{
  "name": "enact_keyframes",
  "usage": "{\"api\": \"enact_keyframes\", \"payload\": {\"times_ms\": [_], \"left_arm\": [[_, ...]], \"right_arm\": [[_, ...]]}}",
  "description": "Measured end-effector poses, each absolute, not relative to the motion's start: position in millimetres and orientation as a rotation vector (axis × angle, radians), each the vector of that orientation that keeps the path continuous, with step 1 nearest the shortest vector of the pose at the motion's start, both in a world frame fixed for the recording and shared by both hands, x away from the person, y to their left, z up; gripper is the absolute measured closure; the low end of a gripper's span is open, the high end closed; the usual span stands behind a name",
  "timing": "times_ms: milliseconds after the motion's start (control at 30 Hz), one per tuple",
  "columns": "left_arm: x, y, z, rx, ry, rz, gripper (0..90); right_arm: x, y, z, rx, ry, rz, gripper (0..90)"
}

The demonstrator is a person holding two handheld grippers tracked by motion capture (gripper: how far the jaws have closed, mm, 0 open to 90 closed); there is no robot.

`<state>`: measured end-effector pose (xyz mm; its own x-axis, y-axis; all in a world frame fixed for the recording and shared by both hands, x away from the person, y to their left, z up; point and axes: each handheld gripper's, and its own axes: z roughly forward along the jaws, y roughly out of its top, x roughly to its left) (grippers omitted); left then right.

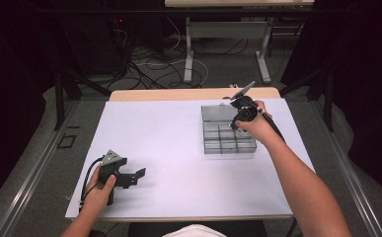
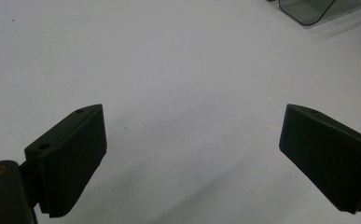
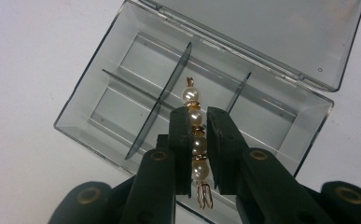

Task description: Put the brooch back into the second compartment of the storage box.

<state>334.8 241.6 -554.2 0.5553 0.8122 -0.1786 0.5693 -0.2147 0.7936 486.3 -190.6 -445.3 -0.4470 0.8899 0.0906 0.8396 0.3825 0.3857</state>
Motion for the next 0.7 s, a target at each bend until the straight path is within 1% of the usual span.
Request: {"api": "enact_keyframes", "payload": {"times_ms": [700], "left_arm": [[335, 242, -554, 1.905, 1.125, 0.348, 7.6]], "right_arm": [[503, -181, -467, 1.566, 2.512, 0.579, 80.9]]}}
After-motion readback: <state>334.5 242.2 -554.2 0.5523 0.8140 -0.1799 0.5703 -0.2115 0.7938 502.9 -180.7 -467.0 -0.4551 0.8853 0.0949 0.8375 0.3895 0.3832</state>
